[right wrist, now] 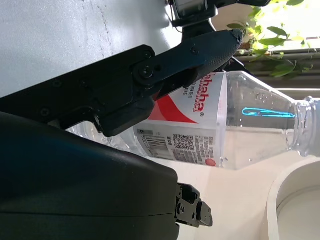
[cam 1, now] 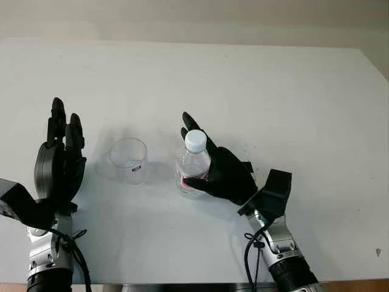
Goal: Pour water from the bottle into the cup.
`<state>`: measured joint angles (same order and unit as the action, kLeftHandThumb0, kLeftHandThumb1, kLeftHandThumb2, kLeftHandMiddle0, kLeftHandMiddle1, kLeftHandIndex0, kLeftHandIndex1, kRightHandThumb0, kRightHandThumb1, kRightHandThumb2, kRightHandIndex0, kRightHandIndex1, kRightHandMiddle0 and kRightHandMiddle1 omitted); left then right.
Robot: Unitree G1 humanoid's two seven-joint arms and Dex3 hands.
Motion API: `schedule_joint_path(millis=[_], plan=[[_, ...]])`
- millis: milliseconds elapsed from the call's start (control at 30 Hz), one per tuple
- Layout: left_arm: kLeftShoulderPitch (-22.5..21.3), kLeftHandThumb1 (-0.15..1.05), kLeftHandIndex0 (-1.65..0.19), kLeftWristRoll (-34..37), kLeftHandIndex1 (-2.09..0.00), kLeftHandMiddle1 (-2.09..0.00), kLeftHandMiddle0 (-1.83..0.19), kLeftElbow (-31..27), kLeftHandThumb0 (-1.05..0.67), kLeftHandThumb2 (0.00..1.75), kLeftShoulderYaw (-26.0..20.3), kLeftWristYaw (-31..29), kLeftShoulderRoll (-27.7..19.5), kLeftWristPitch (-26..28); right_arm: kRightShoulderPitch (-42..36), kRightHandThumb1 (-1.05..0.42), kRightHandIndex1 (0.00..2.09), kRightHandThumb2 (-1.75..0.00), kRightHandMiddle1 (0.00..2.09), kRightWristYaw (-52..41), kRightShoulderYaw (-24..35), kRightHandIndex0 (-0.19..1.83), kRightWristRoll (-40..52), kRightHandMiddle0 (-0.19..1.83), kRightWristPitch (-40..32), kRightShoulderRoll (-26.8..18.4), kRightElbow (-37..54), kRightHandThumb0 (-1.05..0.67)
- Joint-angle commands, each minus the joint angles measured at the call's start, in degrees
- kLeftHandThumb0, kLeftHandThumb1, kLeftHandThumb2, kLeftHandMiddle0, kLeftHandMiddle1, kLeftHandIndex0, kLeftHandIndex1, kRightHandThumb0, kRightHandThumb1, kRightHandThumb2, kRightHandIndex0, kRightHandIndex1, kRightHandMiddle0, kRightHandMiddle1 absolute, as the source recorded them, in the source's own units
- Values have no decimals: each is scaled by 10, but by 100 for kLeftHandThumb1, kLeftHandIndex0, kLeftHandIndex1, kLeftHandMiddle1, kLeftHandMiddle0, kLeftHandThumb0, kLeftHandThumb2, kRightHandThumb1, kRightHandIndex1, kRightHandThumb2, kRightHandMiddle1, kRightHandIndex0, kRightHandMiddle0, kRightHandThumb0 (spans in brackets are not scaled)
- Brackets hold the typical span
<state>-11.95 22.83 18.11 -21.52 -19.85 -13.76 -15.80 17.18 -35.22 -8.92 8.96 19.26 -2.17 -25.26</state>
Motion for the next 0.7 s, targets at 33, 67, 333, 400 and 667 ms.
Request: schedule_joint_path(millis=[33,67,333,400,667], plan=[[12,105,16,-1,-4,-5,17,0,-79,49,1,6,12,-3,-19,-92,0,-4,0,-21,-6,-19,5,-19,-12,2,-25,-85],[13,105,16,0,-4,-5,17,-1,-79,49,1,7,13,-3,-18,-92,0,-4,0,-27,-7,-19,5,-19,-13,1,-25,-85],[13,105,18,3,-3,-5,17,-2,-78,48,-1,10,16,-6,-5,-86,12,-4,11,-83,-15,2,11,1,-53,-13,-9,-75],[13,105,18,2,-3,-5,17,-1,-78,48,-1,9,15,-5,-5,-84,35,-4,30,-80,-17,15,8,17,-68,-13,1,-69],[10,105,18,1,-4,-5,17,2,-78,48,-1,9,14,-7,-15,-99,207,-7,206,-17,-34,79,-65,51,-20,-22,21,-57]])
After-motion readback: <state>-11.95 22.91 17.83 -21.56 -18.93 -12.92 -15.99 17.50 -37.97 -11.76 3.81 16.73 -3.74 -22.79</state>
